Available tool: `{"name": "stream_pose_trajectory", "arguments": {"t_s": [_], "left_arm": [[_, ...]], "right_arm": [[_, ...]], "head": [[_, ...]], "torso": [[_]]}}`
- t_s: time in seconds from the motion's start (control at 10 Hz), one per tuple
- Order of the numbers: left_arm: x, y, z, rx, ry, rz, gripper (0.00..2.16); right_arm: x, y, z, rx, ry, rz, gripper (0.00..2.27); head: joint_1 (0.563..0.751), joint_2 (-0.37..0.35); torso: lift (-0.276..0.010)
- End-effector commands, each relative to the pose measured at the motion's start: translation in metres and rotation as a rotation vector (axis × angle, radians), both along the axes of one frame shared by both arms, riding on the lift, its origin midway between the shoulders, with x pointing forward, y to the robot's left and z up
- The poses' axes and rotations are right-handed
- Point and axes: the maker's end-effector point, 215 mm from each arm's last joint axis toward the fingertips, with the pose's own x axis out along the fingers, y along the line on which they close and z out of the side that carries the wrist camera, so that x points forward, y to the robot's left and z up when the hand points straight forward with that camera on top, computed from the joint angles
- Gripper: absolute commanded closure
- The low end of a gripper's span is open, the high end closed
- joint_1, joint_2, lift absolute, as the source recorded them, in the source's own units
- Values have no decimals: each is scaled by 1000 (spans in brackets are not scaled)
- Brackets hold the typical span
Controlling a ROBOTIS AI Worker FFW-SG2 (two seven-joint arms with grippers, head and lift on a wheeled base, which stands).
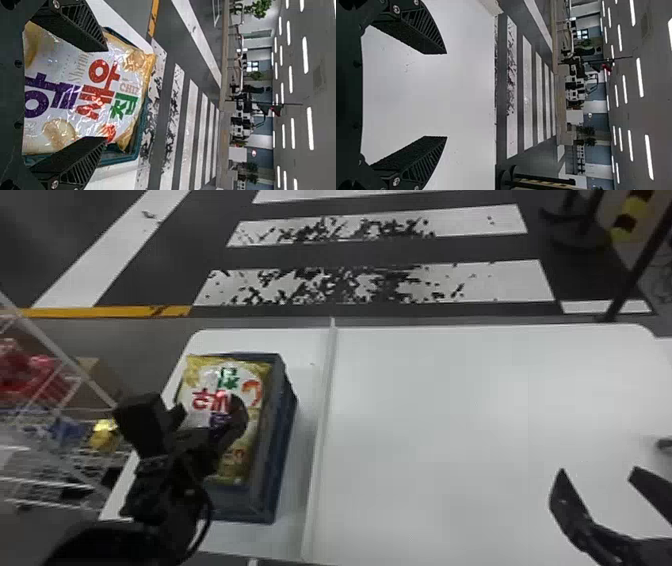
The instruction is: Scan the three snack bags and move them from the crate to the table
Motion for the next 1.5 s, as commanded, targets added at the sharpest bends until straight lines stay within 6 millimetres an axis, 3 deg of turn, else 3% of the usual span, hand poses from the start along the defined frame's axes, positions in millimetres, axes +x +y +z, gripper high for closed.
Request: {"name": "stream_pose_trajectory", "arguments": {"t_s": [0.0, 0.2, 0.3, 0.4, 0.5, 0.6, 1.4], "left_arm": [[14, 8, -22, -18, 55, 13, 87], [20, 3, -59, -71, 180, -2, 87], [16, -3, -73, -101, 244, -27, 218], [17, -2, -71, -104, 237, -22, 863], [16, 2, -66, -110, 225, -8, 1808], [17, 1, -59, -115, 206, -23, 2013], [-18, 14, 44, -7, 47, -7, 2101]], "right_arm": [[-1, 4, -3, 4, 6, 7, 124], [-1, 2, -7, -2, 13, 2, 124], [-1, 0, -10, -5, 18, -3, 124], [1, 0, -10, 4, 17, -7, 124], [2, 0, -11, 6, 19, -7, 124], [2, -1, -11, 11, 19, -11, 124], [2, 5, -8, 45, 23, -11, 124]], "head": [[695, 204], [695, 224], [695, 218], [695, 212], [695, 204], [695, 206], [695, 244]], "torso": [[-62], [-62], [-62], [-62], [-62], [-62], [-62]]}}
